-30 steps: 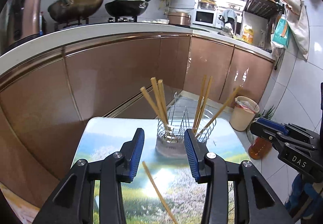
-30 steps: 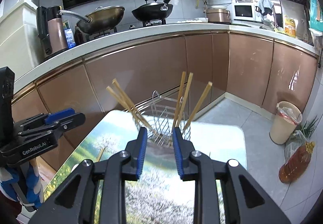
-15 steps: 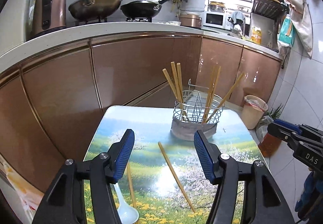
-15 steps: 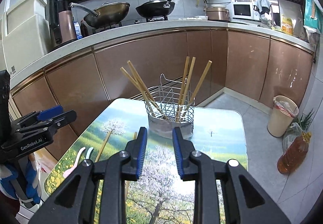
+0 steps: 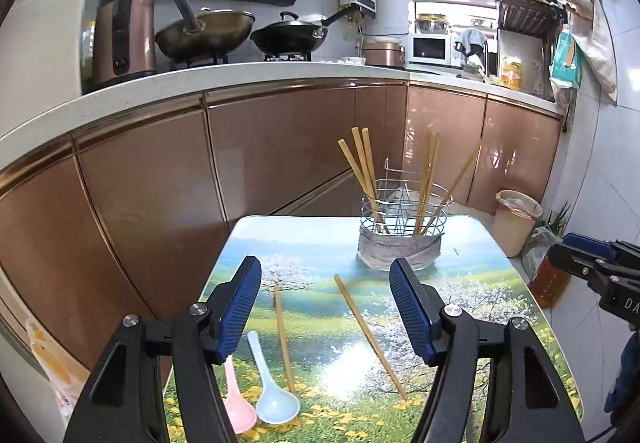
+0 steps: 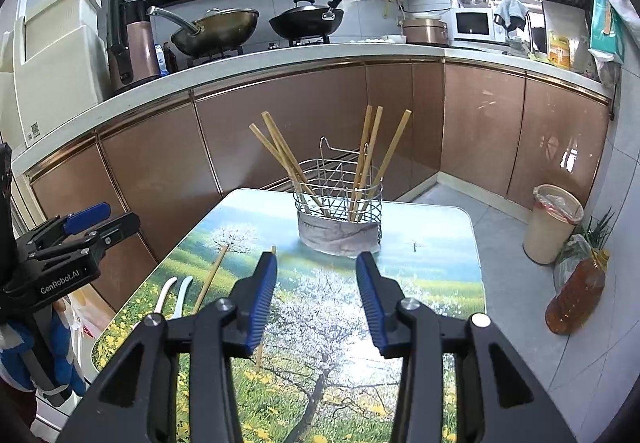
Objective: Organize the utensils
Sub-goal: 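Pull both open tools back from the basket over the table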
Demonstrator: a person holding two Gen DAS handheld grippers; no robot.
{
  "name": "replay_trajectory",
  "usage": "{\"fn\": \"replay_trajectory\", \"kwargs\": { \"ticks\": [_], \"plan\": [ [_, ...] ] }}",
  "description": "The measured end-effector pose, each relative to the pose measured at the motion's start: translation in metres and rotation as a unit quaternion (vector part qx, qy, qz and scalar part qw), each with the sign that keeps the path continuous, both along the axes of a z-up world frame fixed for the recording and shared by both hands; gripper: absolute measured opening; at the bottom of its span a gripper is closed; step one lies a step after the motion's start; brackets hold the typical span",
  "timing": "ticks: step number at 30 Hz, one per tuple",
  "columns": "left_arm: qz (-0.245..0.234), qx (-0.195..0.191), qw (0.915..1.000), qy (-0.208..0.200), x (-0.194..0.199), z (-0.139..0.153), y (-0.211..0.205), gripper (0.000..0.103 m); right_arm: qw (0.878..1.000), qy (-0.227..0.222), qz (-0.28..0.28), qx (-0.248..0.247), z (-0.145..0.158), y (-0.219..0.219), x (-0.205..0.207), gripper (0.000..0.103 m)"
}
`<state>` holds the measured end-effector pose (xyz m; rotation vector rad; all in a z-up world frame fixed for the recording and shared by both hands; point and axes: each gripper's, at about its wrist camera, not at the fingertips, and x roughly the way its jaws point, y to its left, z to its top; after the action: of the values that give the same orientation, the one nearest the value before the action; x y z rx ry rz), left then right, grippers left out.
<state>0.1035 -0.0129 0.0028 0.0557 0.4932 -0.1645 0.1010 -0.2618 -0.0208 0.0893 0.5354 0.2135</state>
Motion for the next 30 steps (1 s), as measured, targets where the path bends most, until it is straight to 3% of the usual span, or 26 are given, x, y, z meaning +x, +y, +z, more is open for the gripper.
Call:
{"fn": "replay_trajectory", "kwargs": {
  "ticks": [13,22,30],
  "plan": [
    [0.011,0.019,0.9998,0.002,-0.012,-0.012,0.008,0.066,1.0,0.001,0.013,-0.012,-0.011,0.012,-0.011,0.04],
    [0.021,0.018,0.999,0.036,-0.008,-0.027,0.014,0.066,1.0,0.008,0.021,-0.019,-0.022,0.017,-0.011,0.04],
    [0.045,0.029,0.9969,0.057,-0.005,-0.045,0.023,0.074,0.999,0.03,0.026,-0.022,-0.041,0.02,-0.005,0.04]
  ]
}}
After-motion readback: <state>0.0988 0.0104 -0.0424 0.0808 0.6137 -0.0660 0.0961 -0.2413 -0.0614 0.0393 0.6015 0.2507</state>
